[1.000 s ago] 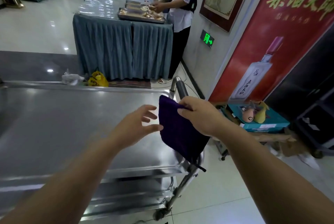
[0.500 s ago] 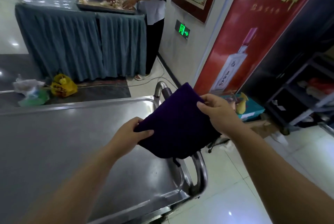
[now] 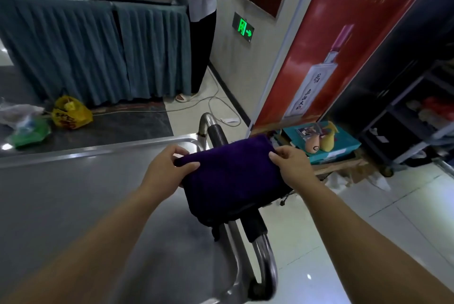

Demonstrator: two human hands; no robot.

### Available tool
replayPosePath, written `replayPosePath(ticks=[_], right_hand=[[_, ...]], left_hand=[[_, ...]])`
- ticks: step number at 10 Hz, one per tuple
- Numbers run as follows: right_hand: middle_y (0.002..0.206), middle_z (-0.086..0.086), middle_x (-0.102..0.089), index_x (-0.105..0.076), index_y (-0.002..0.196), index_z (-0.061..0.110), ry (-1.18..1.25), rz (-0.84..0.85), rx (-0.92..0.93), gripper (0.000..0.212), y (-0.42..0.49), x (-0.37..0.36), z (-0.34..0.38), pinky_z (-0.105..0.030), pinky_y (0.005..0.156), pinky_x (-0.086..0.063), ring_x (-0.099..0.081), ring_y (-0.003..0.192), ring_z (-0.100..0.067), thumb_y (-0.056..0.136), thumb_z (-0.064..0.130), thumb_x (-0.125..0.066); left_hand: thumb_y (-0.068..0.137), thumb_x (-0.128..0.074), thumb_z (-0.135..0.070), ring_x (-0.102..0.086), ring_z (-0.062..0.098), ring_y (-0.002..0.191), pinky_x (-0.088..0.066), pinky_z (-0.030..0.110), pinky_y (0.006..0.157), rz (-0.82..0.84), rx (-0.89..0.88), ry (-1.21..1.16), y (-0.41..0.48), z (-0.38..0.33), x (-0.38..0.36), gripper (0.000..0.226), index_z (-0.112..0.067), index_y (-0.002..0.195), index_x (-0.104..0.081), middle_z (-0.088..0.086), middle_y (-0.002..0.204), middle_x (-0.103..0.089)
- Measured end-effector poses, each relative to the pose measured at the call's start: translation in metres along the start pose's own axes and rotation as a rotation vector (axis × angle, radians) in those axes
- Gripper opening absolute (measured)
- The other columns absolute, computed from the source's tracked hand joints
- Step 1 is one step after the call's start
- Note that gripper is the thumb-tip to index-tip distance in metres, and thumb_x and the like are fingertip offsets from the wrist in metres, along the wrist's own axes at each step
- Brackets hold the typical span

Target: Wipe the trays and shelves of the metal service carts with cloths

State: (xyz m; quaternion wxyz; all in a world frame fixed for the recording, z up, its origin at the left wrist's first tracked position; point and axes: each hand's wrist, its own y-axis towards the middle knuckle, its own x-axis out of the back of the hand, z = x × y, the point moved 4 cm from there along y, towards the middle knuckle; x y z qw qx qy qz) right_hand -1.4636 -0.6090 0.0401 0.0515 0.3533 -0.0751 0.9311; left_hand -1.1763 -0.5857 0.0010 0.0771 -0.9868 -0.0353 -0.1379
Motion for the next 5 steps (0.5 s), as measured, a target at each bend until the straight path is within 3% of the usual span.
replayPosePath(ticks=[1,2,3,5], right_hand=[[0.102,-0.004,-0.064,-0.064,0.108,0.013,-0.182,0.102,-0.087,0.022,0.011,-0.015,-0.021,-0.029,0.075,-0.042,-0.059,0.094,-0.021,0.092,0.026,-0.057],[0.104,-0.004,-0.065,-0.063,0.101,0.018,-0.307,0.165,-0.110,0.017,0.015,-0.024,-0.039,-0.031,0.078,-0.045,-0.059,0.093,-0.021,0.089,0.029,-0.061],[0.097,0.002,-0.063,-0.059,0.093,0.024,-0.322,0.213,-0.073,0.012,0.020,-0.025,-0.039,-0.028,0.067,-0.043,-0.057,0.088,-0.016,0.088,0.034,-0.062],[0.092,0.007,-0.064,-0.064,0.103,0.023,-0.249,0.237,0.227,0.019,0.036,-0.028,0.013,-0.027,0.071,-0.046,-0.059,0.084,-0.009,0.089,0.036,-0.060]], left_hand=[[0.080,-0.072,-0.021,-0.064,0.017,0.080,-0.053,0.025,0.061,-0.004,0.077,0.124,0.009,0.017,-0.010,0.032,-0.024,0.105,-0.052,0.002,0.097,-0.062],[0.077,-0.075,-0.025,-0.059,0.014,0.088,-0.049,0.026,0.069,-0.016,0.101,0.257,0.009,0.033,-0.017,0.038,-0.026,0.107,-0.054,-0.003,0.101,-0.056],[0.074,-0.077,-0.030,-0.060,0.007,0.080,-0.044,0.020,0.060,-0.030,0.126,0.260,0.004,0.044,-0.015,0.030,-0.030,0.096,-0.056,-0.007,0.096,-0.059],[0.074,-0.077,-0.027,-0.063,0.014,0.076,-0.053,0.033,0.072,-0.114,0.160,0.278,-0.013,0.056,-0.001,0.020,-0.033,0.079,-0.059,-0.007,0.087,-0.064]])
